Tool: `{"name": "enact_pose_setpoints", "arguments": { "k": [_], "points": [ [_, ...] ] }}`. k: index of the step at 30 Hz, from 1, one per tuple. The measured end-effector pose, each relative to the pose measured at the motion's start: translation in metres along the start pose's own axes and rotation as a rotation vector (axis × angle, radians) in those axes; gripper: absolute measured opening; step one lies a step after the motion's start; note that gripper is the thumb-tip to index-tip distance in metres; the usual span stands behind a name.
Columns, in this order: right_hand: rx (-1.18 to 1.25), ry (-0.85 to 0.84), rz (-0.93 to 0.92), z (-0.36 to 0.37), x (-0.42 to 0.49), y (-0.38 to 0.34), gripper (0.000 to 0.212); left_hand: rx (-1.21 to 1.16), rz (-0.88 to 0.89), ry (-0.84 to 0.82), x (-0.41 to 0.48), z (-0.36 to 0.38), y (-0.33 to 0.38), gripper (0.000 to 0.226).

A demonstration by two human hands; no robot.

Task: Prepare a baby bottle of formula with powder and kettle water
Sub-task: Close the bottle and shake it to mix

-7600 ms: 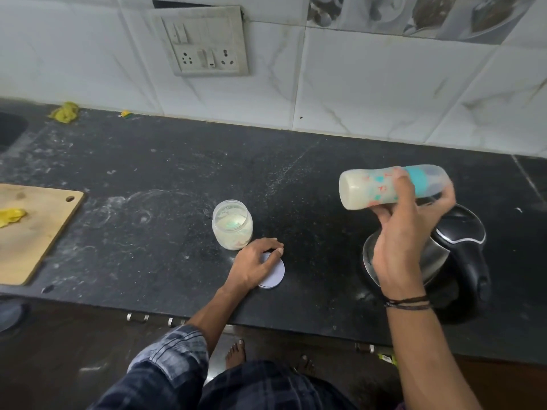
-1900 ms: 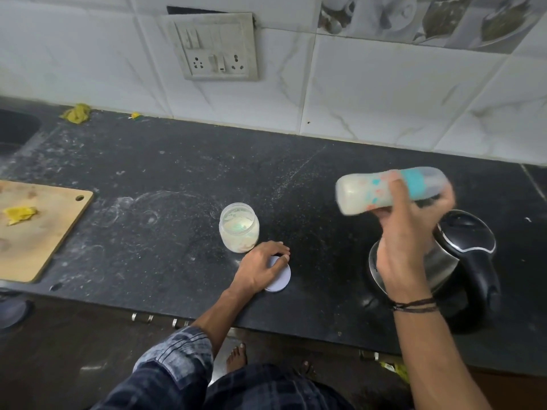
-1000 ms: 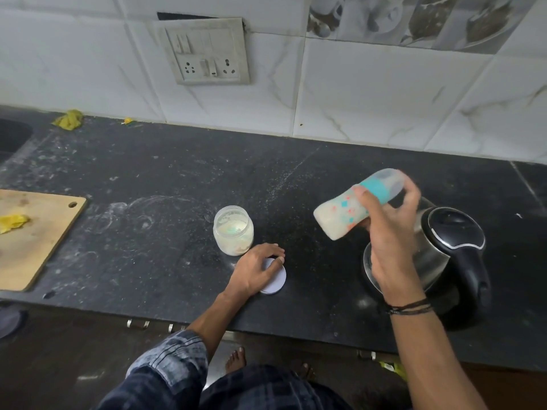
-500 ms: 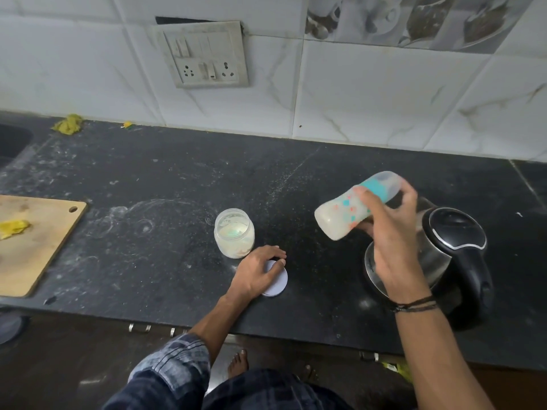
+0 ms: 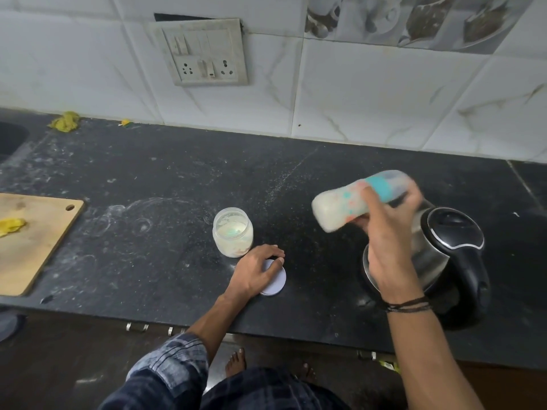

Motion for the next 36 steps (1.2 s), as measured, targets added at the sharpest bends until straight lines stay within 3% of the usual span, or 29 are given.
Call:
{"name": "enact_pose_setpoints", "arguments": {
  "k": [2, 6, 10, 14, 17, 21, 25, 29, 33, 36],
  "points": [
    [-0.022, -0.033, -0.001, 0.002, -0.002, 0.000, 0.063, -0.007, 0.009, -0.006, 0.000, 0.001, 0.000, 0.022],
    [0.145, 0.072, -0.120, -0.016, -0.001, -0.019, 0.066, -0.006, -0.005, -0.006, 0.001, 0.001, 0.000, 0.024],
    [-0.029, -0.041, -0.028, -0.005, 0.002, -0.009, 0.068, -0.009, 0.011, -0.014, 0.000, 0.001, 0.000, 0.023],
    [0.137, 0.056, -0.065, -0.017, 0.002, -0.012, 0.066, -0.002, -0.010, -0.015, 0.001, 0.002, -0.002, 0.023],
    [-0.060, -0.052, -0.021, -0.003, 0.003, -0.002, 0.064, -0.003, -0.008, -0.015, 0.000, 0.001, -0.002, 0.024],
    [0.087, 0.042, -0.129, -0.013, -0.003, -0.017, 0.068, -0.012, -0.017, -0.019, 0.001, 0.002, -0.001, 0.025],
    [-0.094, -0.093, -0.100, 0.003, -0.003, -0.014, 0.065, -0.007, -0.016, -0.022, 0.000, 0.001, -0.002, 0.026],
    [0.089, -0.005, -0.197, -0.008, -0.009, -0.029, 0.072, -0.009, -0.014, -0.022, 0.001, 0.002, -0.001, 0.025],
    [-0.056, -0.087, -0.134, 0.004, -0.008, -0.022, 0.076, -0.012, -0.018, -0.026, 0.000, 0.002, -0.002, 0.025],
    [0.102, 0.002, -0.202, -0.010, -0.011, -0.031, 0.072, -0.013, -0.013, -0.025, 0.000, 0.003, -0.001, 0.025]
  ]
}}
Point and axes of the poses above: each hand's wrist, its own x-axis towards the middle knuckle, its own z-axis out of the palm, y = z × x, the point moved 9 cm from there along x, towards the middle knuckle, and after that the axes turned 13 degrees about z, right-handed, at the moved point
